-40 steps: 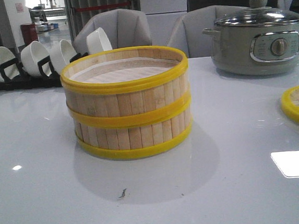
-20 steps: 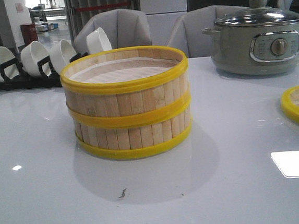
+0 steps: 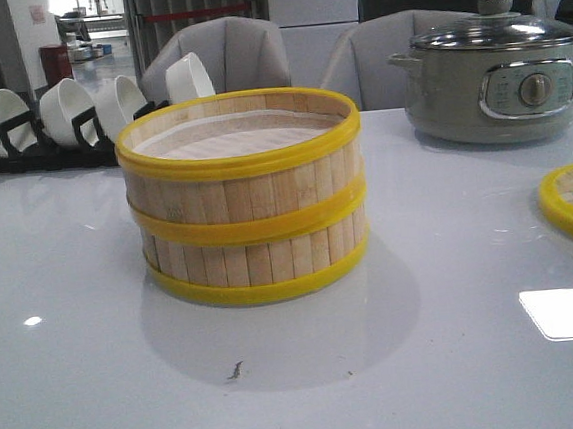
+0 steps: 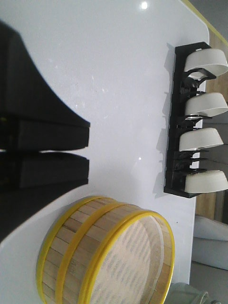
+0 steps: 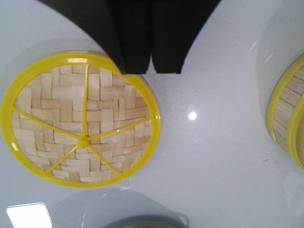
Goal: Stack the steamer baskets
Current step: 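Withdraw the left gripper upward away from the stack, then lower the right gripper onto the woven lid's center hub and grasp it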
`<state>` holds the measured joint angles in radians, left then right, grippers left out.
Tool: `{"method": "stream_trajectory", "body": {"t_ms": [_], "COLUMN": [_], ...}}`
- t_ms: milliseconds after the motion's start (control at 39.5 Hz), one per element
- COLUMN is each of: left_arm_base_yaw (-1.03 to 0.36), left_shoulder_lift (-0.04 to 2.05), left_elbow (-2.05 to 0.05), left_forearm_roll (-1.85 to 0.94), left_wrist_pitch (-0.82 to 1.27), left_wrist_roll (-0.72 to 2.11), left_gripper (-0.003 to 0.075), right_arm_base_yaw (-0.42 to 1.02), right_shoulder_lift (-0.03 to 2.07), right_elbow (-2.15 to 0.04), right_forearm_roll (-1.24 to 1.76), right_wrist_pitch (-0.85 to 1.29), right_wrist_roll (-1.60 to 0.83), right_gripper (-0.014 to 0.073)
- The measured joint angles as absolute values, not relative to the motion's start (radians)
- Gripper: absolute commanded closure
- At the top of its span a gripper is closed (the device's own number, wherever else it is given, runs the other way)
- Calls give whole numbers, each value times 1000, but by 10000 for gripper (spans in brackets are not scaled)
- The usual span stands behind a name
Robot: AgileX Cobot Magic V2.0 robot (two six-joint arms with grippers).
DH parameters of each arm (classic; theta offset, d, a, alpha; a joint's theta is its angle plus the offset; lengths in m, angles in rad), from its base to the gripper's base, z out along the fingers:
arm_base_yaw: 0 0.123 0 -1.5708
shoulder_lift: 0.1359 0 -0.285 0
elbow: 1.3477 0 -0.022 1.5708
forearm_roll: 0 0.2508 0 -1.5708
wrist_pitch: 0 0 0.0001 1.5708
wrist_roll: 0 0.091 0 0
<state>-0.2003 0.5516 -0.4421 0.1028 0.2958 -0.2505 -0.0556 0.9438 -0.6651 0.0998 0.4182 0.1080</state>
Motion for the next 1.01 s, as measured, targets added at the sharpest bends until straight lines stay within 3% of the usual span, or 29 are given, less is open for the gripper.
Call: {"method": "stream_trajectory", "body": {"t_ms": [126,632,1011], "left_arm_base_yaw": [-200,-200,-200], "left_shoulder_lift": [552,552,552], "left_elbow": [-442,-442,-442], "left_forearm_roll": [103,103,103], "left_wrist_pitch": [296,292,292], "left_wrist_roll": [-251,-251,-251], "left_gripper": [634,634,634], "right_arm_base_yaw": [-56,-58,-158], "right_shoulder_lift": [944,1137,1544], "right_elbow": [-665,-694,-1036], "right_forearm_roll": [100,57,-7], "right_wrist_pitch": [421,413,505], "right_wrist_roll": [106,104,104], "right_gripper": [260,293,293]}}
